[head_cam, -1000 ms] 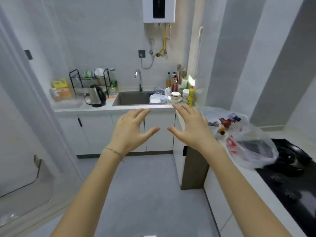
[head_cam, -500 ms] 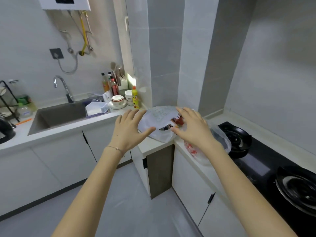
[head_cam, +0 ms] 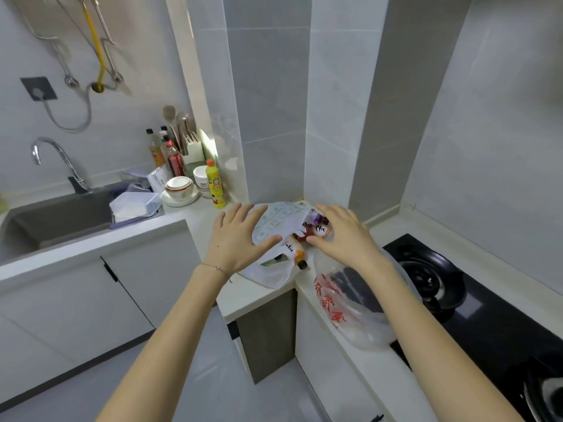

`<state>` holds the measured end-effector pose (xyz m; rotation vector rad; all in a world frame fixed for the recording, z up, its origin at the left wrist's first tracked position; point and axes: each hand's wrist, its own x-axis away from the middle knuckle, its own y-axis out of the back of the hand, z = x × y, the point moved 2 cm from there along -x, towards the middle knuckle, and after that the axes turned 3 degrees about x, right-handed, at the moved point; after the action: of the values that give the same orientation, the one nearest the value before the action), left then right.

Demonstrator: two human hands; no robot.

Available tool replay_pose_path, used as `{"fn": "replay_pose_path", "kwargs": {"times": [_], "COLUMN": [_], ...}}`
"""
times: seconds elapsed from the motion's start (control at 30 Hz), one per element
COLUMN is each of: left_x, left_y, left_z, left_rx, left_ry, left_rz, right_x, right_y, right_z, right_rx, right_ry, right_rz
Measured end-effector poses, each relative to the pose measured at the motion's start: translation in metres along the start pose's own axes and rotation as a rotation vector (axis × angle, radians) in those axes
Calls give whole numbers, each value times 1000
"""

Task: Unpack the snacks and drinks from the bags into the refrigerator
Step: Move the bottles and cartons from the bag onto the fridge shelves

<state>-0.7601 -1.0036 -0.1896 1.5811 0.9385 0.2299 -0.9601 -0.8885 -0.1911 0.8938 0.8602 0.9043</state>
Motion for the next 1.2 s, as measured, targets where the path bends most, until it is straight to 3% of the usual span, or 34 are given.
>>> {"fn": "replay_pose_path", "kwargs": {"times": [0.43,0.7,1.0,1.2], "left_x": [-72,-105,-123,-137], "left_y": [-115,-167,-218,-241], "left_z": [27,59,77,85], "left_rx": [8,46,21,-23], "left_ry": [126,139,-10,-200], "left_rz": [127,199,412,544], "right_x": [-101,-129,-128,-124], "right_y": [-70,-133,-198,-226], "right_z": [-65,-82,-99,-105], "right_rx": [34,80,212,261], "right_ry": [26,-75,-230,-277], "right_rz": [169,230,435,499]}}
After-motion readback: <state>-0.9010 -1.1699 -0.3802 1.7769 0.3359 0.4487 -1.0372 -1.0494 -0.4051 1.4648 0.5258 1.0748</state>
